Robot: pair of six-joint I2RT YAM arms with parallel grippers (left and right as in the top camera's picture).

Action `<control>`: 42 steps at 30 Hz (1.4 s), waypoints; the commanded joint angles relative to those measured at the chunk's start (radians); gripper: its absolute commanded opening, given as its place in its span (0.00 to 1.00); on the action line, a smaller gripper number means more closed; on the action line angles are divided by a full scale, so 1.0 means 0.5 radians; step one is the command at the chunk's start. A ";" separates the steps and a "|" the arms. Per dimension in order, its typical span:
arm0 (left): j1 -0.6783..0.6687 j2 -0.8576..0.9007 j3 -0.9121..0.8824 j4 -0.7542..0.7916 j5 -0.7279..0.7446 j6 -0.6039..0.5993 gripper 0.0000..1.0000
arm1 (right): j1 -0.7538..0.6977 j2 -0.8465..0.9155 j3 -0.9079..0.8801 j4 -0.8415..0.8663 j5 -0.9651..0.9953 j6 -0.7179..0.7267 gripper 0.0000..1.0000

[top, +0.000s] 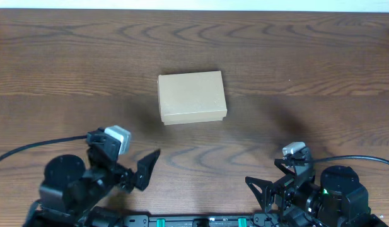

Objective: Pack container

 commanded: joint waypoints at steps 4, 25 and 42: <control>-0.082 -0.300 -0.610 0.526 -0.053 0.032 0.95 | 0.013 -0.003 -0.010 -0.003 0.006 0.027 0.99; -0.242 -0.942 -1.488 0.856 -0.067 -0.325 0.95 | 0.013 -0.003 -0.010 -0.003 0.006 0.027 0.99; -0.243 -0.939 -1.488 0.855 -0.069 -0.319 0.95 | 0.013 -0.003 -0.010 -0.003 0.007 0.027 0.99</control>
